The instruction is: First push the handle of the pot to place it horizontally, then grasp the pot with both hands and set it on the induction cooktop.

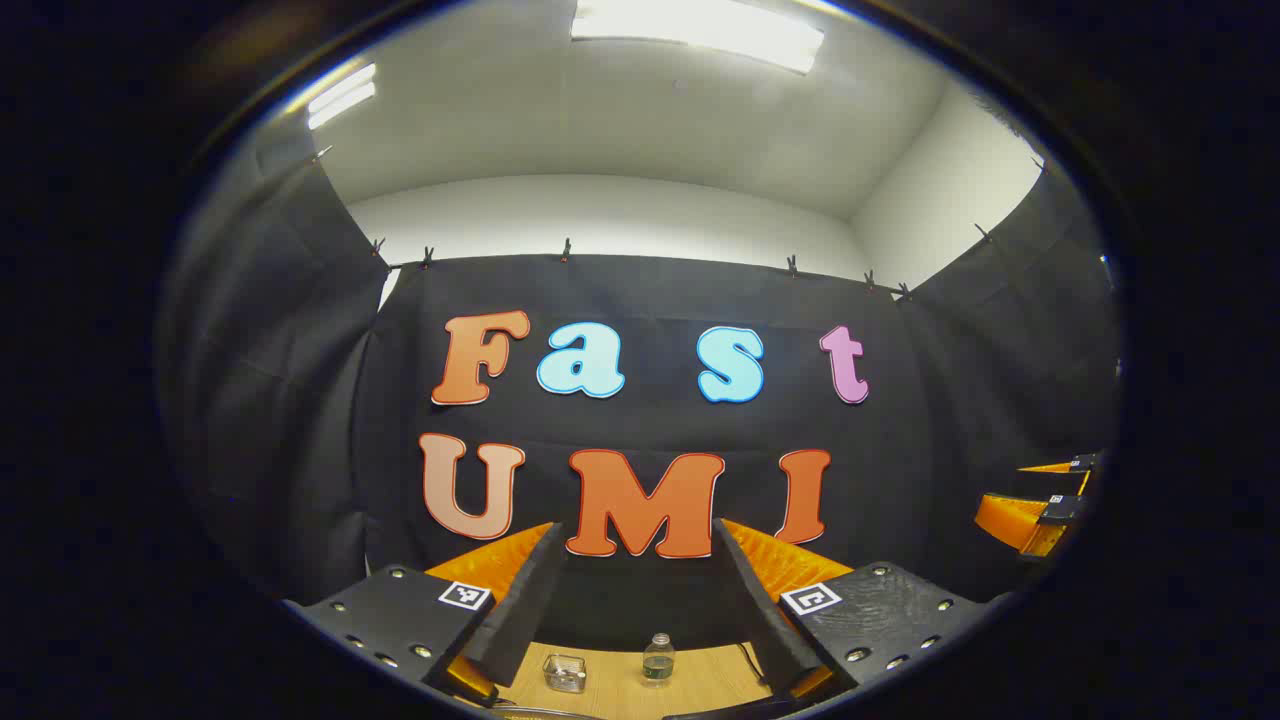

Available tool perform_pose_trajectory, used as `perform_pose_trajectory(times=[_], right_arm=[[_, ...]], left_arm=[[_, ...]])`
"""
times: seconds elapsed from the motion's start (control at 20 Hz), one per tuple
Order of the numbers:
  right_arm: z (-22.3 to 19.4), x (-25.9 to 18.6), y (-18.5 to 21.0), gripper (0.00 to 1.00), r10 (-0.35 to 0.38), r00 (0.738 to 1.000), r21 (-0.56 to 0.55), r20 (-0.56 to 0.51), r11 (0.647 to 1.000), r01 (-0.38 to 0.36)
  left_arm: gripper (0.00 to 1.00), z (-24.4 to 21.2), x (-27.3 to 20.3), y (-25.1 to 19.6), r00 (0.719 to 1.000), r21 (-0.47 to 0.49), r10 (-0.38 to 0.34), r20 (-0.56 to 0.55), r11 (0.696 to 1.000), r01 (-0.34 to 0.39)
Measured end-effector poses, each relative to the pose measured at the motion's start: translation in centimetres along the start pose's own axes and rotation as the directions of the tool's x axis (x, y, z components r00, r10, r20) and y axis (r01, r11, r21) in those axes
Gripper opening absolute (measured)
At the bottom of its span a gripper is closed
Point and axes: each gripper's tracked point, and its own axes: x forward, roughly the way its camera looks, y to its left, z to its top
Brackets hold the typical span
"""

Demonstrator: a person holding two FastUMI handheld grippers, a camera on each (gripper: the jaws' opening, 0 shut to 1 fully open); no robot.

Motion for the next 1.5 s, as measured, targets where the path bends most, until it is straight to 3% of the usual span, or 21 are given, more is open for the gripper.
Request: perform_pose_trajectory(times=[1.1,1.5], right_arm=[[-0.3,-1.2,-0.9,0.95,0.015,1.000,0.024,-0.007,1.000,-0.015],[-1.3,-2.0,0.2,0.95,0.039,0.999,0.023,-0.020,0.999,-0.039]], left_arm=[[0.87,0.0,-1.2,-2.2,1.000,0.025,0.008,0.003,1.000,-0.008],[0.90,-3.1,-1.4,-3.4,0.996,0.040,-0.012,-0.088,0.999,0.015]])
